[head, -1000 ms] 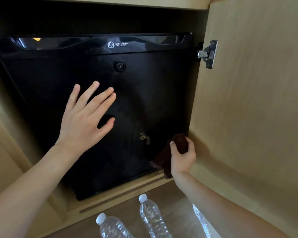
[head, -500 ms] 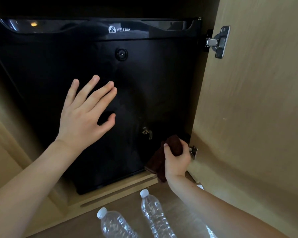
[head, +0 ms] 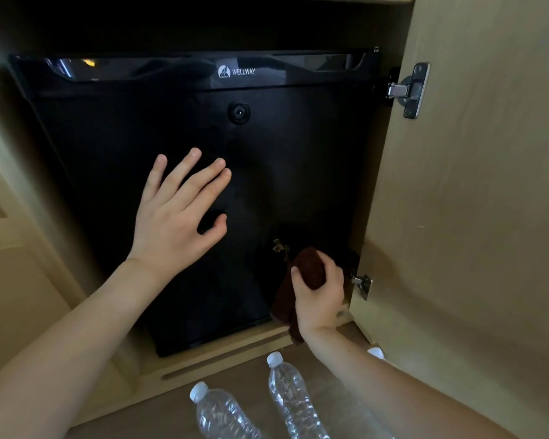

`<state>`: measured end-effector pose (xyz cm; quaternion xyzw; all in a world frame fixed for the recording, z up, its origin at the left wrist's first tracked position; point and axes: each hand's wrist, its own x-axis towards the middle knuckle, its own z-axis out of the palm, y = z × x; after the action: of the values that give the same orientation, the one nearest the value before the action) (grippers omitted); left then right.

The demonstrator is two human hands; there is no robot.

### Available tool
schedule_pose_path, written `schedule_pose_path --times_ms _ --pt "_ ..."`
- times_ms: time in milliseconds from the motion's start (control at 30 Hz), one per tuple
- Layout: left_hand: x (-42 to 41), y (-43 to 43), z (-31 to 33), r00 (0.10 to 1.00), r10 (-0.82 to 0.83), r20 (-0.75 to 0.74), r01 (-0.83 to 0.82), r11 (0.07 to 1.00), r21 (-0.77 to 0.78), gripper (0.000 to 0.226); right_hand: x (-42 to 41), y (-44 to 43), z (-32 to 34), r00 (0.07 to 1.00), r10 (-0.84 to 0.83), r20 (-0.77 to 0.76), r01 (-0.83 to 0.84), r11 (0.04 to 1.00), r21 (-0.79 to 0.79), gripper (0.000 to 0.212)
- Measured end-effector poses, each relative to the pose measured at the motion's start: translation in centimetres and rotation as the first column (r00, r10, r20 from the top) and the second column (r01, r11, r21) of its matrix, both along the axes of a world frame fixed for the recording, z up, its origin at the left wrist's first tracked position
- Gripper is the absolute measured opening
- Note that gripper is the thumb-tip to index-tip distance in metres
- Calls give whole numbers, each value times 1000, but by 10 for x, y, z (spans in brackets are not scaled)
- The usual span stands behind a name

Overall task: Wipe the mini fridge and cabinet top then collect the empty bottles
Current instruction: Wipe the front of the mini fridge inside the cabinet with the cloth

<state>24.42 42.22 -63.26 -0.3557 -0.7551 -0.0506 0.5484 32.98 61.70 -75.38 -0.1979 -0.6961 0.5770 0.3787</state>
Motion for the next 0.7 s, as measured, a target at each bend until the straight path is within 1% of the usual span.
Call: schedule_pose_path --times_ms 67,100,200,267,300,367,433,467,500,633,700 --pt "2 -1 1 1000 0 13 0 1000 -9 55 4 2 4 999 18 38 -18 1000 -3 42" --pt "3 -2 2 1000 0 19 0 1000 -15 55 3 3 12 999 33 5 -33 999 0 41" --pt "4 -2 2 999 7 37 -6 1000 -19 56 -6 -2 45 984 78 -163 -77 997 9 40" --pt "5 -1 2 999 13 41 -13 1000 -12 56 -9 -9 51 975 88 -204 -88 996 11 41" --pt "5 -1 2 999 14 42 -14 1000 -10 57 -8 -12 45 977 92 -192 -87 996 34 42" --pt "6 0 3 999 13 43 -12 1000 -10 57 -2 -15 24 988 104 -118 -94 992 85 43" --pt "8 -1 4 999 15 49 -14 1000 -15 57 4 -14 9 994 108 -14 -106 991 77 43" --pt "9 -1 4 999 15 51 -14 1000 -17 57 4 -13 9 994 105 13 -106 992 62 43" --pt "9 0 5 999 15 51 -14 1000 -17 57 4 -12 14 994 105 7 -105 993 50 43" --pt "10 0 5 999 19 50 -18 1000 -14 57 -5 -13 50 976 131 -172 -125 991 44 42" --pt "10 0 5 998 20 56 -19 1000 -17 57 -4 -17 50 968 159 -193 -151 987 54 42"
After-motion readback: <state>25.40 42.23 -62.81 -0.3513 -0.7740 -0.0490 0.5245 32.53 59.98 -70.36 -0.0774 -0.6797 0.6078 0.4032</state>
